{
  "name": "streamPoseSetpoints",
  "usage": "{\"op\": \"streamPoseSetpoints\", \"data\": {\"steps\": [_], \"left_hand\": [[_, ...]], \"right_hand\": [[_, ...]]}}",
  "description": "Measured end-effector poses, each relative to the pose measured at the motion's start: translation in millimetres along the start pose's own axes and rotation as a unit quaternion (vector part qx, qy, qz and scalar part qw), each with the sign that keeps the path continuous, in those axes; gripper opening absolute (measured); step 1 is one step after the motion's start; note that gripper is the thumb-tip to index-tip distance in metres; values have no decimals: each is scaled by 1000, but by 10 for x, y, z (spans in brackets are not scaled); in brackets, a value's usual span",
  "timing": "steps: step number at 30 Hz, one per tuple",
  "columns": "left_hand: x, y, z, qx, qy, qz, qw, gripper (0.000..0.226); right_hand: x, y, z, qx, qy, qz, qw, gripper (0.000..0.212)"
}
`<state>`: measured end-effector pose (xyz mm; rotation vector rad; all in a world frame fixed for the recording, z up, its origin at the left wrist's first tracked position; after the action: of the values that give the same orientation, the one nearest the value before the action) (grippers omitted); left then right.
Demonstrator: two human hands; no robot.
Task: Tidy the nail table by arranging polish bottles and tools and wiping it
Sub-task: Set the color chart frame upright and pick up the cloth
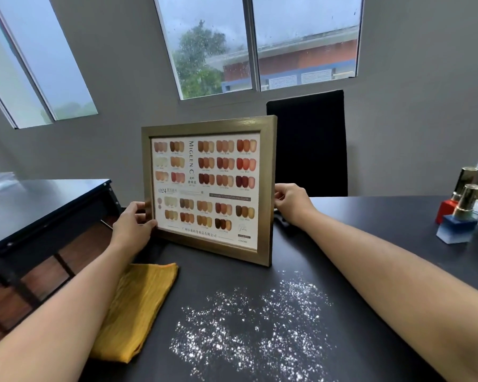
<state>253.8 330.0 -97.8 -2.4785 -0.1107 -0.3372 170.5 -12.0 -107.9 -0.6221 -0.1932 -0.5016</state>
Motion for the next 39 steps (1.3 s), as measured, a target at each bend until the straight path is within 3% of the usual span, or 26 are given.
{"op": "streamPoseSetpoints", "data": {"steps": [8, 15, 23, 39], "left_hand": [[-75, -37, -32, -6, -16, 3, 1000, 30], [-161, -84, -40, 5, -24, -3, 1000, 35], [-253, -106, -91, 37, -13, -18, 999, 39], [-402, -305, 7, 39, 1, 12, 999, 45]], "right_hand": [[-395, -246, -63, 95, 8, -25, 995, 4], [-1067, -316, 143, 261, 9, 50, 964, 11], [-1188, -287, 200, 148, -25, 40, 988, 9], [-1167, -277, 186, 111, -20, 42, 993, 6]]}}
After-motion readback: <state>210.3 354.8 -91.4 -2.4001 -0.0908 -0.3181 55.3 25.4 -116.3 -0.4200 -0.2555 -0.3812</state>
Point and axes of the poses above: each hand's wrist, its own x-axis towards the middle knuckle, its own y-axis out of the palm, z = x × y, the point moved 6 cm from there along x, towards the middle knuckle, and after that the axes turned 2 degrees about -z, right-handed, at the moved point
